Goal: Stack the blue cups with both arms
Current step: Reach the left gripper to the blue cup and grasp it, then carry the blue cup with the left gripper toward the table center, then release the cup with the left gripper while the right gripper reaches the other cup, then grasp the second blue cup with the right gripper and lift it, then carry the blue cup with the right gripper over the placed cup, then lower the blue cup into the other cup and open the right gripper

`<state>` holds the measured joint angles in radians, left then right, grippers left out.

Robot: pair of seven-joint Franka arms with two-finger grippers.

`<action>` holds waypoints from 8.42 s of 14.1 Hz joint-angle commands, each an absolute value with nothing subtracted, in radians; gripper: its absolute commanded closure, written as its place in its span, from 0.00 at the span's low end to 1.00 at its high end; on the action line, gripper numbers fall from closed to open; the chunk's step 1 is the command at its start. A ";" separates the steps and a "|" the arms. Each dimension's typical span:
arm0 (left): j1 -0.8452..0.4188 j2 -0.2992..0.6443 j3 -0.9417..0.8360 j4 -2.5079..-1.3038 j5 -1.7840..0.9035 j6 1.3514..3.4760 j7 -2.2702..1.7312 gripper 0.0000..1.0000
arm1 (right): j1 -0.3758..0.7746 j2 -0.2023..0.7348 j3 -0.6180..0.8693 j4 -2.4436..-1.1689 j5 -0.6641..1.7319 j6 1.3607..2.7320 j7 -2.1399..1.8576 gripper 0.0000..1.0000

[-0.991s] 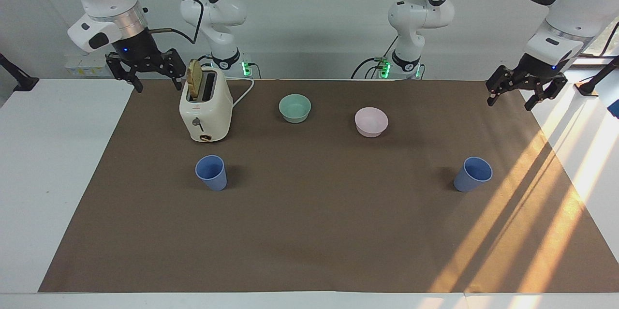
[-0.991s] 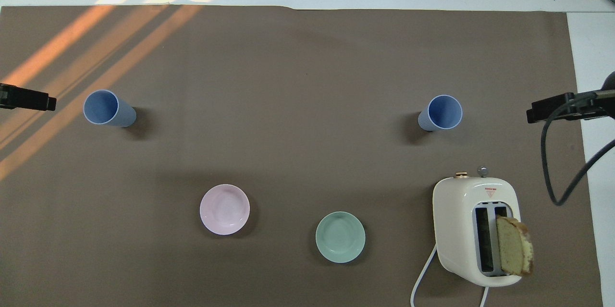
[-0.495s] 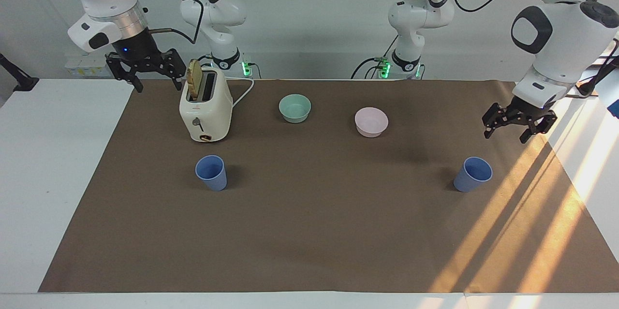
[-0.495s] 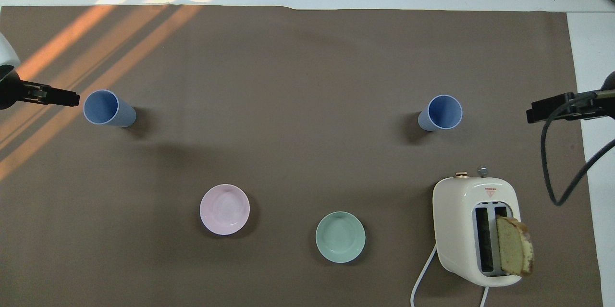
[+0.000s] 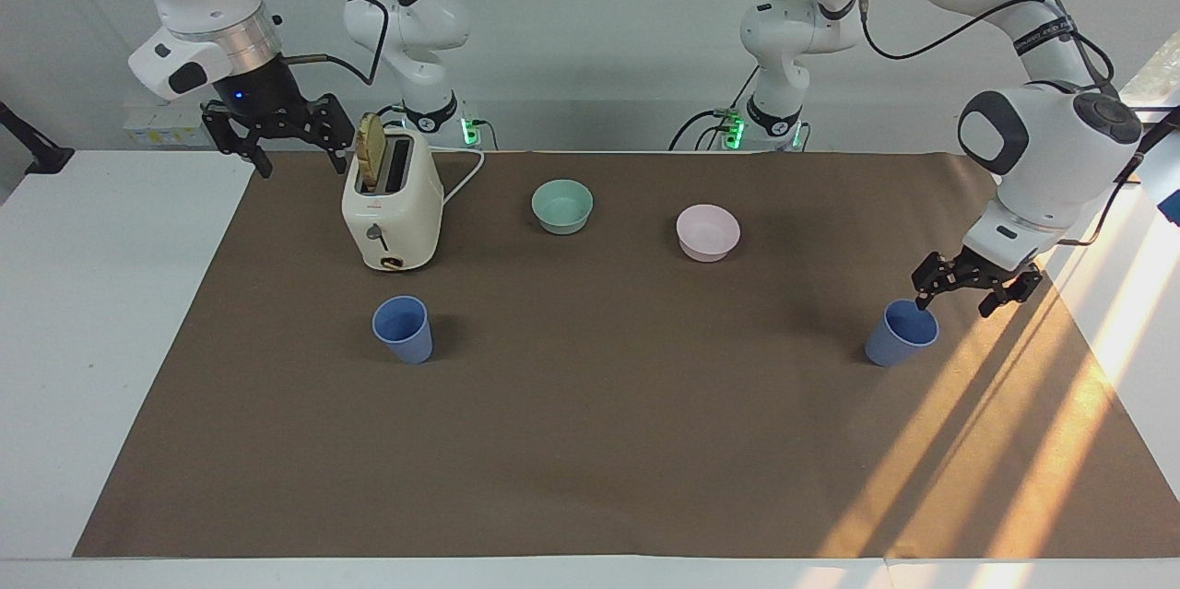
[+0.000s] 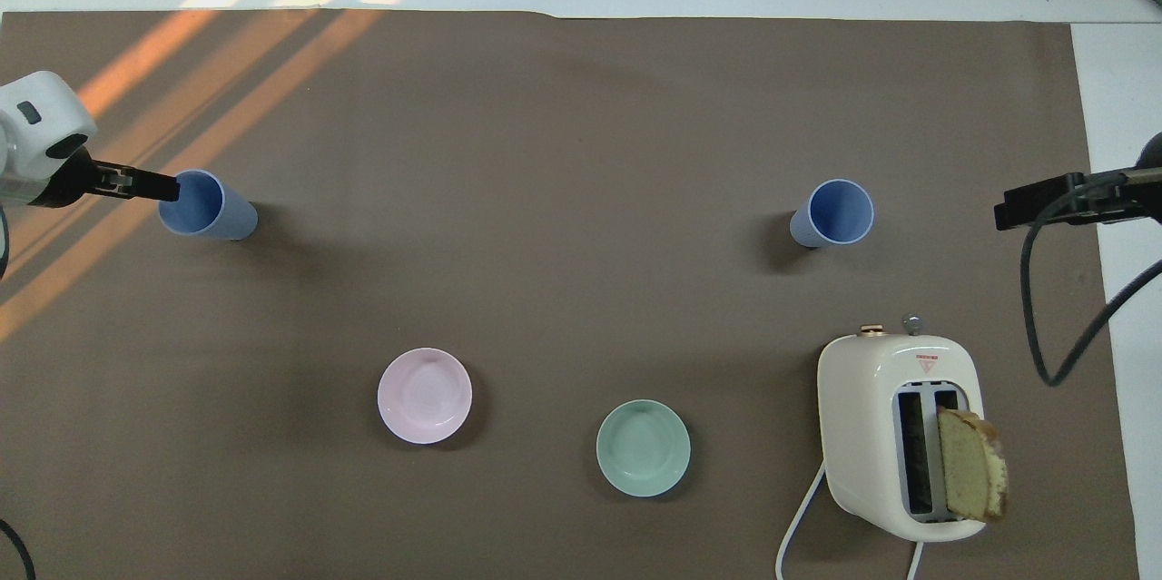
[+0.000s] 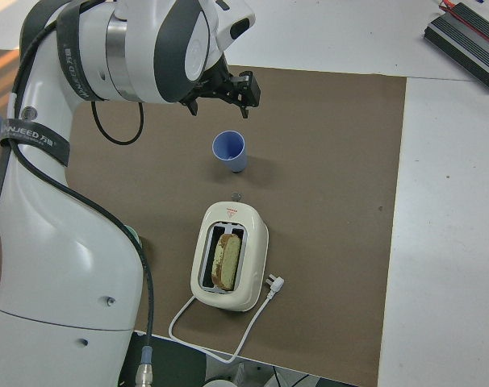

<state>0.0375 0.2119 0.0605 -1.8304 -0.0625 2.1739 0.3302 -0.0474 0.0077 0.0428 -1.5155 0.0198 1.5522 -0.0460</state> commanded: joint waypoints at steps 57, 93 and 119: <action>-0.069 0.015 0.066 -1.513 -0.051 1.612 0.170 0.00 | -0.041 0.308 0.054 -1.861 0.026 2.210 -0.037 1.00; -0.071 -0.015 0.061 -1.537 -0.018 1.536 0.138 0.00 | 0.501 0.373 0.123 -1.292 0.018 1.812 0.626 1.00; -0.074 -0.015 0.061 -1.537 -0.020 1.543 0.137 0.00 | 0.531 0.459 0.124 -1.397 -0.018 1.948 0.669 0.01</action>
